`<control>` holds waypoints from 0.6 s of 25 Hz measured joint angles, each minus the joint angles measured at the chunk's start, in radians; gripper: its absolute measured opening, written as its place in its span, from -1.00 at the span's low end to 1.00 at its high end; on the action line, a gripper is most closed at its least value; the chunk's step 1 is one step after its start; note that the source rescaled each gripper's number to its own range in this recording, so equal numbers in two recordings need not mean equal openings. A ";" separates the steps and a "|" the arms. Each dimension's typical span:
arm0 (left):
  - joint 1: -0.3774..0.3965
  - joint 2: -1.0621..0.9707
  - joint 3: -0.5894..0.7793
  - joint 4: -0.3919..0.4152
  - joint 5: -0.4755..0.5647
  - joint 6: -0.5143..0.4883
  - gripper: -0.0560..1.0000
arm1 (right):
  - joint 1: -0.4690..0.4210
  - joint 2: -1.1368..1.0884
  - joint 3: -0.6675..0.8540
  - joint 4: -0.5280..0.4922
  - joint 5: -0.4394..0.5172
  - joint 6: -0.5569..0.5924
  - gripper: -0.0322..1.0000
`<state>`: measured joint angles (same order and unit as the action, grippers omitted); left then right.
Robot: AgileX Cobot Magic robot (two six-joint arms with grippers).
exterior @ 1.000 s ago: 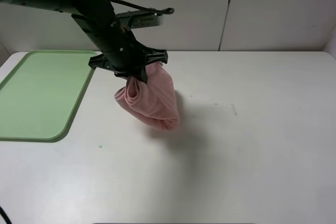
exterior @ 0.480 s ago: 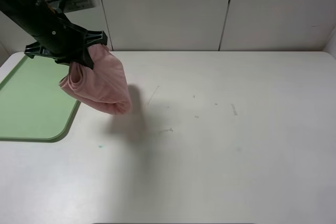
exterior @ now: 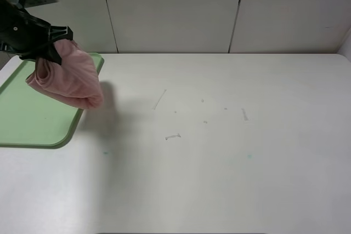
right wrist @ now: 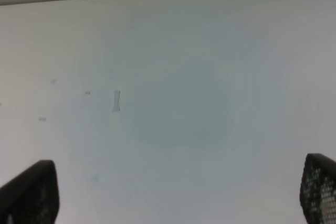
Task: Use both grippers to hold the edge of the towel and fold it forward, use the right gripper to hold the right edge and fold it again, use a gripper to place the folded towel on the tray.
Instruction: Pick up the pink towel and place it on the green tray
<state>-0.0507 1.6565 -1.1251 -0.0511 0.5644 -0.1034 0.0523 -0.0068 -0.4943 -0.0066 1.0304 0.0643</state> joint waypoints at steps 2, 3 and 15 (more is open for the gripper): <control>0.032 0.000 0.005 0.000 -0.018 0.009 -0.72 | 0.000 0.000 0.000 0.000 0.000 0.000 1.00; 0.045 0.000 0.012 0.000 -0.032 0.012 -0.72 | 0.000 0.000 0.000 0.000 0.000 0.000 1.00; 0.159 0.027 0.153 0.003 -0.220 0.057 -0.72 | 0.000 0.000 0.000 0.000 0.000 0.000 1.00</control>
<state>0.1083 1.6839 -0.9721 -0.0479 0.3440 -0.0461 0.0523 -0.0068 -0.4943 -0.0065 1.0304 0.0643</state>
